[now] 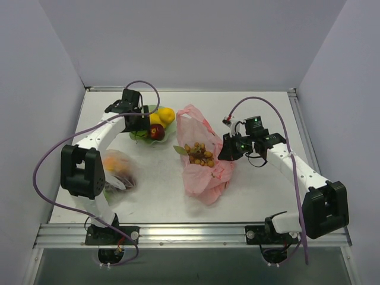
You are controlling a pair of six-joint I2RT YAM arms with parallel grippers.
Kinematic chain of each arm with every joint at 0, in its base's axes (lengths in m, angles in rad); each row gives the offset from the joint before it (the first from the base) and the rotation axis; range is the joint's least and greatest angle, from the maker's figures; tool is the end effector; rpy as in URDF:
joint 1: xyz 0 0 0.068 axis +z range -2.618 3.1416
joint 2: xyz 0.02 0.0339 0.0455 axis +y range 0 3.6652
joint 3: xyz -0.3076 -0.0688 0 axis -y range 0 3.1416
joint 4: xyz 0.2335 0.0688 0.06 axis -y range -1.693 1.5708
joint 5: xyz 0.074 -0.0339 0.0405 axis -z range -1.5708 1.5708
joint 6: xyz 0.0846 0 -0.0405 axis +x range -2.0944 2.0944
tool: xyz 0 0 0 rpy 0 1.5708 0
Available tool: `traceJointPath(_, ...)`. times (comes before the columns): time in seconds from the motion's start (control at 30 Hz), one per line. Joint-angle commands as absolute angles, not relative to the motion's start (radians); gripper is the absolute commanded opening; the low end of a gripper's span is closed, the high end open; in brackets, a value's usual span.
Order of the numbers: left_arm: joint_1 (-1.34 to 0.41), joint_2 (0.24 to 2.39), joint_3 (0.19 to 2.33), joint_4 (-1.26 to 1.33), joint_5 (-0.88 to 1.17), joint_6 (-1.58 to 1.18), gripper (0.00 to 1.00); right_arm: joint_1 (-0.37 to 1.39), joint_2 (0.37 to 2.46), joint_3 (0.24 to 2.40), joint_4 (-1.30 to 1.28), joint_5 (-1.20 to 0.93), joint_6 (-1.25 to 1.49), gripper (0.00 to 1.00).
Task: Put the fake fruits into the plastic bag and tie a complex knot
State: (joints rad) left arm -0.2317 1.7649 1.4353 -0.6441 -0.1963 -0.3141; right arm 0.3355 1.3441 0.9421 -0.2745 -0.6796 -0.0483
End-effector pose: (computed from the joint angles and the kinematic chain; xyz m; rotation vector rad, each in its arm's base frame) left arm 0.4008 -0.0776 0.2667 -0.1798 2.5106 0.0299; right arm 0.2641 0.1484 0.2896 -0.7825 2.0800 0.9170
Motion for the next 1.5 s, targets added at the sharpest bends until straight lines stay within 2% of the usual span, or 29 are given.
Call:
traceJointPath(0.0,-0.236,1.657,1.460,-0.621,-0.131,-0.302,0.75,0.337,1.318,0.951,-0.301,-0.684,-0.061,0.00)
traceJointPath(0.23,-0.371,1.388,1.294,-0.433,0.234,-0.227,0.74,0.322,1.321,0.957,-0.298,-0.704,-0.038,0.00)
traceJointPath(0.4,-0.558,1.350,1.223,-0.275,0.270,-0.216,0.76,0.279,1.325,0.968,-0.288,-0.745,-0.017,0.00)
traceJointPath(0.63,-0.707,1.514,1.242,-0.080,0.230,-0.196,0.78,0.218,1.333,0.973,-0.290,-0.793,-0.008,0.00)
traceJointPath(0.8,-0.716,1.676,1.327,0.021,0.173,-0.196,0.82,0.209,1.348,0.976,-0.288,-0.798,-0.014,0.00)
traceJointPath(0.97,-0.723,1.740,1.382,0.008,0.150,-0.150,0.97,0.199,1.353,0.979,-0.291,-0.793,-0.025,0.00)
traceJointPath(1.07,-0.719,1.692,1.399,-0.072,0.192,-0.106,0.97,0.198,1.351,0.979,-0.290,-0.792,-0.031,0.00)
traceJointPath(1.3,-0.674,1.436,1.362,-0.288,0.293,-0.070,0.97,0.196,1.364,0.974,-0.288,-0.790,-0.032,0.00)
traceJointPath(1.4,-0.537,1.323,1.273,-0.290,0.336,-0.121,0.97,0.195,1.359,0.969,-0.288,-0.785,-0.038,0.00)
traceJointPath(1.47,-0.462,1.296,1.240,-0.304,0.252,-0.132,0.97,0.195,1.358,0.969,-0.290,-0.781,-0.038,0.00)
